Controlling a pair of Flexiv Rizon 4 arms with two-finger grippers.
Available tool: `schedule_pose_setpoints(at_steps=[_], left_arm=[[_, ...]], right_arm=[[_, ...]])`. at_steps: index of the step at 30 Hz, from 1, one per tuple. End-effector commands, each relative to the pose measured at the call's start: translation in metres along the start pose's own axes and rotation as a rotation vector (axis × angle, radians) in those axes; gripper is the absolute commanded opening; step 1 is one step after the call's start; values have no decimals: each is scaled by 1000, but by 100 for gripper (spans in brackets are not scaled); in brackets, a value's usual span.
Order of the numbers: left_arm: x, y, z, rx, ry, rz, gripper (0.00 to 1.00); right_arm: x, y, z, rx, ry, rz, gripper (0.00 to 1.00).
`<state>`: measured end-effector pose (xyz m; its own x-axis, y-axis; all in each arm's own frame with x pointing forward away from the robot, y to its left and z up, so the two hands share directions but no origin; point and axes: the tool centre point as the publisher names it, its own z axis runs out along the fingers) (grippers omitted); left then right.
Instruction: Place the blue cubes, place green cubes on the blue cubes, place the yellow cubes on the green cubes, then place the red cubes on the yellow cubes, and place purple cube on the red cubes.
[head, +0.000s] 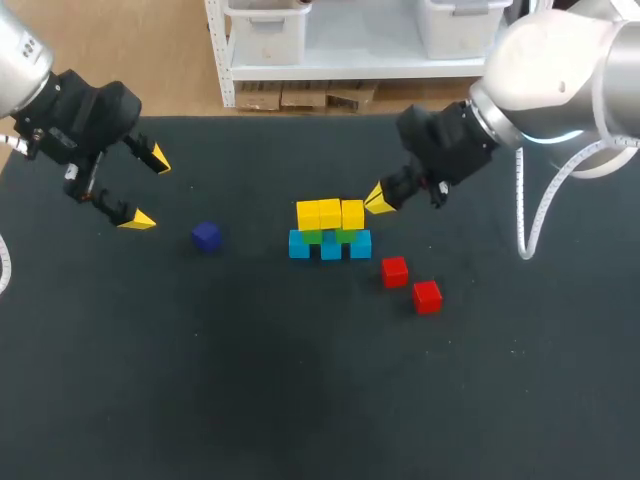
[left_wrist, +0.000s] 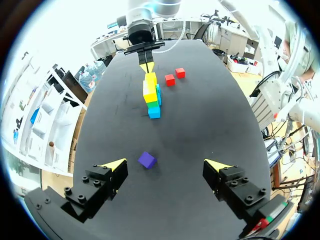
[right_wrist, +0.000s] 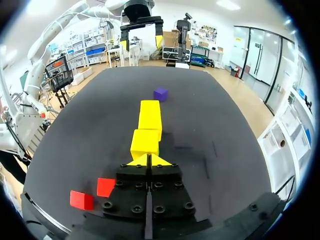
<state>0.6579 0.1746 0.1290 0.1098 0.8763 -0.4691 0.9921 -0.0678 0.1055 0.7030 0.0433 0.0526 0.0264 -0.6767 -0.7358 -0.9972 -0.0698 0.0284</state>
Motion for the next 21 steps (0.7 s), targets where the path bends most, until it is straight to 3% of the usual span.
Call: schedule_pose_setpoints(at_steps=[1, 21], left_arm=[[1, 1, 1, 1, -3, 4, 100], [1, 1, 1, 1, -3, 4, 100]], right_arm=[[0, -2, 1, -6, -3, -2, 0], [-1, -4, 2, -7, 0, 0, 0]])
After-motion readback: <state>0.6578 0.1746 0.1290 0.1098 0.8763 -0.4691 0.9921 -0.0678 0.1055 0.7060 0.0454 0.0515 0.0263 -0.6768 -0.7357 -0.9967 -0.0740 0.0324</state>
